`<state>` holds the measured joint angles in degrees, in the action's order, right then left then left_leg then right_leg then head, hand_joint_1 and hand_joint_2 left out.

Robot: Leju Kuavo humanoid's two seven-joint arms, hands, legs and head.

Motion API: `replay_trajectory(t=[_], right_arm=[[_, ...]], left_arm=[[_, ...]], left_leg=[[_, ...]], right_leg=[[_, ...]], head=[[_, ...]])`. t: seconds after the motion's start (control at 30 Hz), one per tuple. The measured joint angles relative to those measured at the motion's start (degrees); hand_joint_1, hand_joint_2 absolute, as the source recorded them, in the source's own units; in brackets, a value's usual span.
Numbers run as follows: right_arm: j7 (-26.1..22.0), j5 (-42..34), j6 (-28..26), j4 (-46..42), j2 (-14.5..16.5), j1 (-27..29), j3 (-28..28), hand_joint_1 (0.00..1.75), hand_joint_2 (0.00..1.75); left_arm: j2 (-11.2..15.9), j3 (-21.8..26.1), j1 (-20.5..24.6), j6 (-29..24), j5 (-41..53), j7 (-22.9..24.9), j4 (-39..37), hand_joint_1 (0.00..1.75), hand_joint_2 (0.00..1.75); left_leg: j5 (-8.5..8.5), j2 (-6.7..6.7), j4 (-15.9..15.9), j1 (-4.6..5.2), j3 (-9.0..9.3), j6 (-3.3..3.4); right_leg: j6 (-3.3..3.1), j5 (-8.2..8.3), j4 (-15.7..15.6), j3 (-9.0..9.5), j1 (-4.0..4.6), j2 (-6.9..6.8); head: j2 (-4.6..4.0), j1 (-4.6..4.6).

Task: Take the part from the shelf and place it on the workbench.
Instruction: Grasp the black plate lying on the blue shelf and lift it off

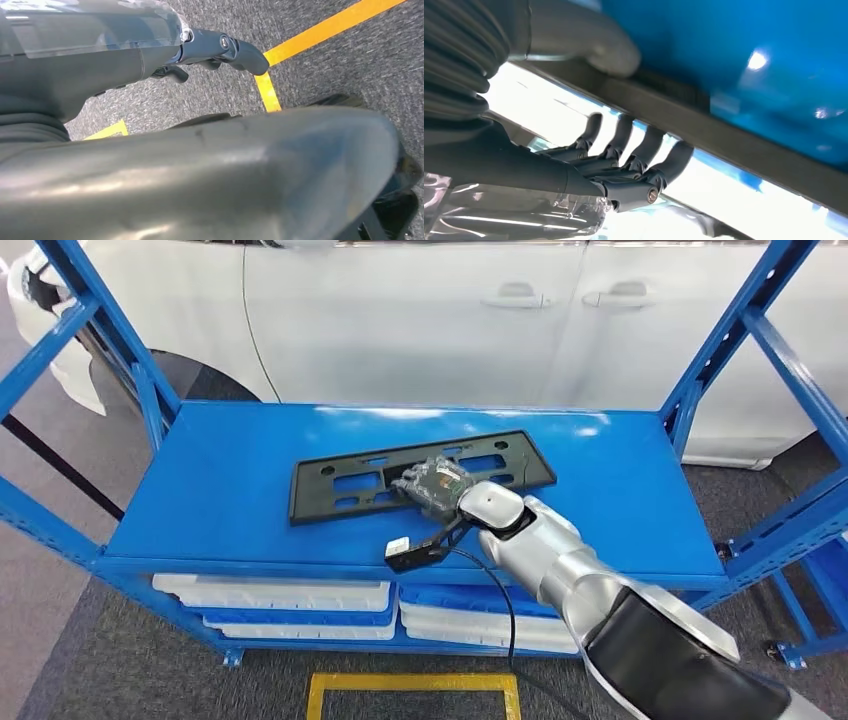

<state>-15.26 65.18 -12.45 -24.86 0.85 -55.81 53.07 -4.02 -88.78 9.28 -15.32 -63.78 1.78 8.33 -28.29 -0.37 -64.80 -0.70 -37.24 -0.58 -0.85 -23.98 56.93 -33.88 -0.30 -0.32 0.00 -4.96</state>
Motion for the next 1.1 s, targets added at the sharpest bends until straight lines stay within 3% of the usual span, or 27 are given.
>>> replay_trajectory(t=[0.07,0.1,0.13,0.23,0.3,0.43,0.5,0.57,0.6,0.63,0.67,0.73,0.77,0.8,0.87,0.93,1.0,1.07,1.1], right_arm=[[-0.03,-0.26,-0.13,0.14,0.11,-0.05,0.00,1.72,1.75],[-0.05,-0.35,-0.21,0.18,0.20,-0.05,0.00,1.73,1.75],[-0.07,-0.41,-0.28,0.21,0.28,-0.05,0.00,1.73,1.75],[-0.12,-0.44,-0.53,0.35,0.35,-0.07,0.01,1.75,1.75],[-0.11,-0.46,-0.74,0.51,0.34,-0.05,0.02,1.75,1.75],[-0.13,-0.52,-0.89,0.64,0.34,-0.05,0.02,1.74,1.75],[-0.09,-0.60,-0.97,0.68,0.33,-0.03,0.02,1.75,1.75],[-0.01,-0.82,-1.50,0.78,0.31,0.23,0.02,1.75,1.75],[0.03,-1.14,-1.99,0.84,0.28,0.40,0.02,1.75,1.75],[-0.06,-1.72,-2.61,0.86,0.25,0.51,-0.01,1.75,1.75],[-0.34,-2.66,-3.23,0.85,0.19,0.55,-0.15,1.75,1.75],[-1.94,-6.09,-4.07,0.32,-0.11,0.40,-1.22,1.75,1.75],[-3.23,-8.47,-4.09,-0.34,-0.33,0.21,-2.24,1.75,1.75],[-4.74,-11.14,-3.64,-1.41,-0.63,-0.08,-3.64,1.75,1.75],[-7.54,-16.61,-1.24,-4.34,-1.41,-1.02,-6.74,1.75,1.75],[-10.20,-23.47,3.14,-8.31,-2.34,-1.96,-9.84,1.75,1.75],[-12.62,-33.73,9.54,-14.00,-3.15,-2.38,-13.44,1.75,1.75],[-13.40,-45.61,17.02,-21.22,-3.98,-2.33,-17.49,1.75,1.75],[-13.20,-51.28,20.57,-24.98,-4.44,-2.06,-19.40,1.75,1.75]], left_arm=[[0.01,0.00,-0.17,-0.01,-0.14,-0.04,0.00,0.00,0.00],[0.02,0.00,-0.27,-0.01,-0.23,-0.08,0.00,0.00,0.00],[0.03,0.00,-0.32,-0.01,-0.31,-0.12,0.00,0.00,0.00],[0.08,0.00,-0.27,-0.05,-0.37,-0.29,0.00,0.00,0.00],[0.09,0.00,-0.25,-0.08,-0.37,-0.39,0.00,0.00,0.00],[0.08,0.00,-0.25,-0.09,-0.37,-0.50,0.00,0.00,0.00],[0.06,0.00,-0.18,-0.09,-0.32,-0.56,0.00,0.00,0.00],[0.06,0.00,-0.19,-0.09,-0.20,-0.62,0.00,0.00,0.00],[0.07,0.00,-0.19,-0.09,-0.14,-0.64,0.00,0.00,0.00],[0.07,0.00,-0.19,-0.09,-0.11,-0.65,0.00,0.00,0.00],[0.07,0.00,-0.17,-0.08,-0.06,-0.68,0.00,0.00,0.00],[0.05,0.00,-0.11,0.04,0.14,-0.97,0.00,0.00,0.00],[0.05,0.00,-0.07,0.16,0.28,-1.20,0.00,0.00,0.00],[0.05,0.00,-0.03,0.28,0.37,-1.48,0.00,0.00,0.00],[0.06,0.00,0.01,0.48,0.43,-1.92,0.00,0.00,0.00],[0.12,0.01,0.00,0.57,0.12,-2.43,0.00,0.00,0.87],[0.21,0.02,0.02,0.74,-0.37,-3.21,0.00,0.00,1.75],[0.28,0.03,0.05,0.90,-0.76,-4.03,0.00,0.00,1.75],[0.30,0.04,0.03,0.93,-0.94,-4.43,0.00,0.00,1.75]], left_leg=[[-3.05,0.02,-7.33,-0.05,-3.48,-0.31],[-3.35,0.03,-9.23,-0.06,-4.41,-0.42],[-2.55,0.03,-8.99,-0.07,-4.32,-0.48],[2.59,0.08,1.41,-0.04,0.64,-0.22],[3.53,0.07,5.45,0.06,2.51,0.40],[3.67,0.05,5.87,0.06,2.56,1.74],[3.78,0.09,6.04,-0.09,2.61,2.18],[3.75,0.11,6.03,-0.06,2.57,2.33],[3.73,0.09,6.03,-0.04,2.57,2.34],[3.71,0.07,6.02,-0.04,2.60,2.32],[3.68,0.03,6.01,-0.04,2.66,2.28],[3.59,-0.06,5.99,0.02,2.75,2.10],[3.56,-0.09,5.95,0.11,2.69,1.92],[3.55,-0.10,5.92,0.18,2.60,1.67],[3.54,-0.07,5.98,0.23,2.49,1.01],[2.96,-0.01,5.51,0.15,2.35,0.39],[0.42,0.05,1.56,0.03,0.66,-0.09],[-3.10,0.06,-6.02,-0.06,-2.84,-0.48],[-3.91,0.06,-8.97,-0.08,-4.29,-0.60]], right_leg=[[-0.19,-0.06,0.06,-0.04,0.02,-0.07],[-0.22,-0.11,0.13,-0.05,0.04,-0.05],[-0.19,-0.18,0.22,-0.03,0.04,-0.01],[0.36,-0.71,1.00,-0.11,0.11,0.10],[0.87,-0.97,1.50,-0.43,0.33,0.18],[1.96,-1.72,2.41,-0.89,0.20,0.25],[2.52,-4.68,7.42,-3.17,-0.01,0.27],[2.91,-7.87,15.00,-6.91,-0.12,0.28],[3.00,-8.30,17.32,-8.16,-0.16,0.27],[2.98,-7.57,17.42,-8.38,-0.20,0.27],[2.88,-5.90,15.34,-7.55,-0.23,0.28],[2.39,-1.90,7.51,-3.98,-0.18,0.29],[2.12,-0.74,4.32,-2.58,-0.05,0.30],[1.86,-0.25,2.38,-1.79,0.11,0.34],[1.36,-0.34,1.59,-1.68,0.34,0.42],[0.71,-0.12,1.07,-1.37,0.09,0.41],[0.02,0.11,0.54,-1.04,-0.14,0.36],[-0.38,0.05,0.53,-1.01,-0.01,0.38],[-0.39,-0.03,0.58,-0.97,0.05,0.38]], head=[[0.00,-0.01],[0.00,-0.01],[0.00,-0.01],[0.00,-0.01],[0.00,0.00],[0.00,0.01],[0.00,0.02],[0.00,0.02],[0.00,0.02],[0.00,0.02],[0.00,0.02],[0.00,0.02],[0.00,0.01],[0.00,0.01],[0.00,0.01],[0.00,0.01],[0.00,0.00],[0.00,-0.01],[0.00,-0.01]])
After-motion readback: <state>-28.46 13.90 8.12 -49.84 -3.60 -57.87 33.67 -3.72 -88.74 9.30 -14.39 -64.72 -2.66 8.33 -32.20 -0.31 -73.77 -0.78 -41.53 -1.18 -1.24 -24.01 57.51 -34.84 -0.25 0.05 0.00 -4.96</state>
